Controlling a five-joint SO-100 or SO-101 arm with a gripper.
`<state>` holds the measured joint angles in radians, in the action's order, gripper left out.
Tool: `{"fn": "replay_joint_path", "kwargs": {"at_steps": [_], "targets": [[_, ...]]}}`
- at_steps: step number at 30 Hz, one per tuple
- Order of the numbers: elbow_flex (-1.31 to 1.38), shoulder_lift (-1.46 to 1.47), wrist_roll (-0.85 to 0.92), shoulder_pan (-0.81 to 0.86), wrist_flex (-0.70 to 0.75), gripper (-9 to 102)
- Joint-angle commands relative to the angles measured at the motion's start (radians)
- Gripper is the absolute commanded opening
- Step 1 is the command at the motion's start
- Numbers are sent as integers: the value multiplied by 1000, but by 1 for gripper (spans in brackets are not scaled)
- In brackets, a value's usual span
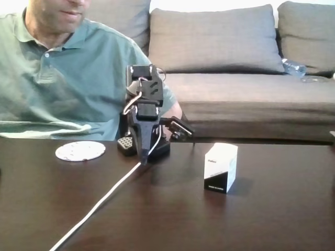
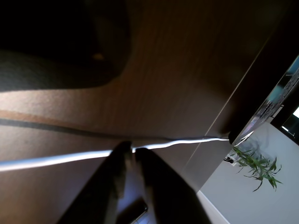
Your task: Grasp a servo box and put it on the zirlivani.
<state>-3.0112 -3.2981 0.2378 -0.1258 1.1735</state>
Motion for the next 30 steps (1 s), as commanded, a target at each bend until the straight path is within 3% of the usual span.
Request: {"fn": "replay_joint_path", "kwargs": {"at_steps": [1,18,23,26,30], "targets": [[3,-2,-6,-5,-6,0],[49,0,-6,9,-3,1],[282,15,-5,11,48,18],[508,57,-2,-3,107,19],[841,333,-14,-17,212,27]]}}
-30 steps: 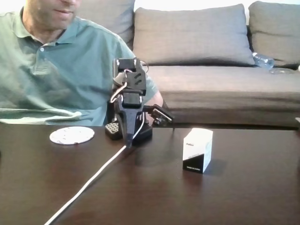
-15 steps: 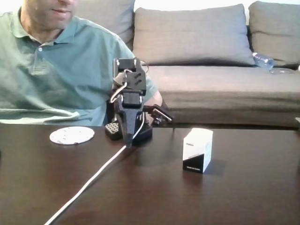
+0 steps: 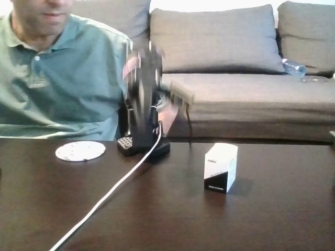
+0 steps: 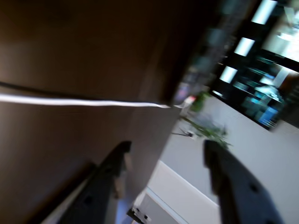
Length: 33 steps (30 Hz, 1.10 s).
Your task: Grasp a servo box and put it on the zirlivani.
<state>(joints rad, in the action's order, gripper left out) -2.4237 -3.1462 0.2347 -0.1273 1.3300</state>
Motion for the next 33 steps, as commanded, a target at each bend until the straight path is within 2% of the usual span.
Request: {"fn": "replay_joint_path", "kwargs": {"at_steps": [1,6,14,20,29,33], "targets": [[333,275,2,-38,92,30],[646,641,18,-189,252,37],[804,1017,17,-494,425,42],[828,1203,8,-563,439,42],[834,1430,49,-581,436,42],[836,1522,55,-657,423,42]]}}
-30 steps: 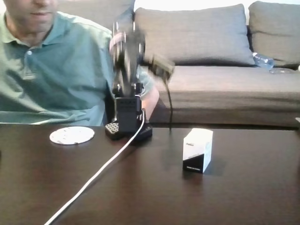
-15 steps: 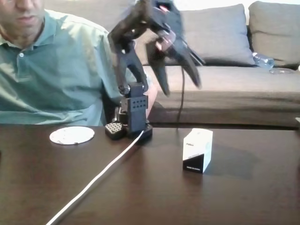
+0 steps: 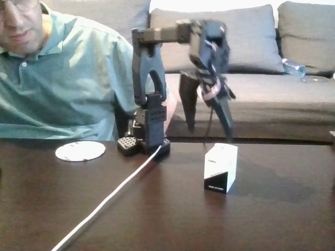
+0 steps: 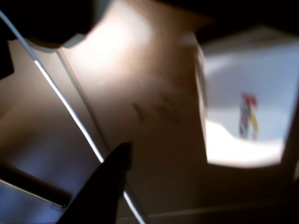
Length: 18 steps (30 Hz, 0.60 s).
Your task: Grasp a servo box and put it on the zirlivani.
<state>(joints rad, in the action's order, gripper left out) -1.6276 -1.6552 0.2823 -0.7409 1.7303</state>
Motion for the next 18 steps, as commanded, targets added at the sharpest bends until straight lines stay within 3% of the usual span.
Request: {"fn": "replay_joint_path", "kwargs": {"at_steps": [1,9,18], "targets": [[41,41,6,-67,20,42],[132,117,12,-196,20,42],[216,158,63,-173,67,42]]}}
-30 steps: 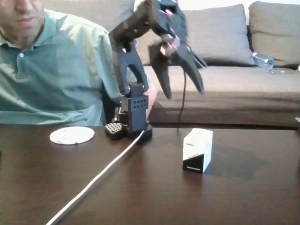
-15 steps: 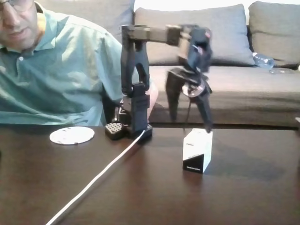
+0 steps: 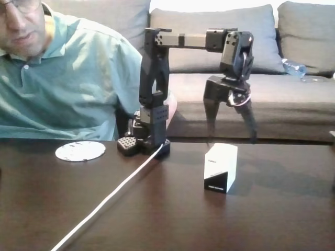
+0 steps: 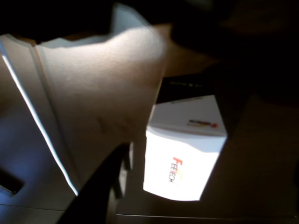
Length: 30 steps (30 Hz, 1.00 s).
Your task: Grasp a servo box and put it on the zirlivani.
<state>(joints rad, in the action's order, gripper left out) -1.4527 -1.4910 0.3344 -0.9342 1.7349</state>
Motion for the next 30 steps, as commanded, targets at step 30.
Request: {"fn": "replay_joint_path", "kwargs": {"at_steps": [30], "targets": [[-218,-189,109,153,-34,42]]}}
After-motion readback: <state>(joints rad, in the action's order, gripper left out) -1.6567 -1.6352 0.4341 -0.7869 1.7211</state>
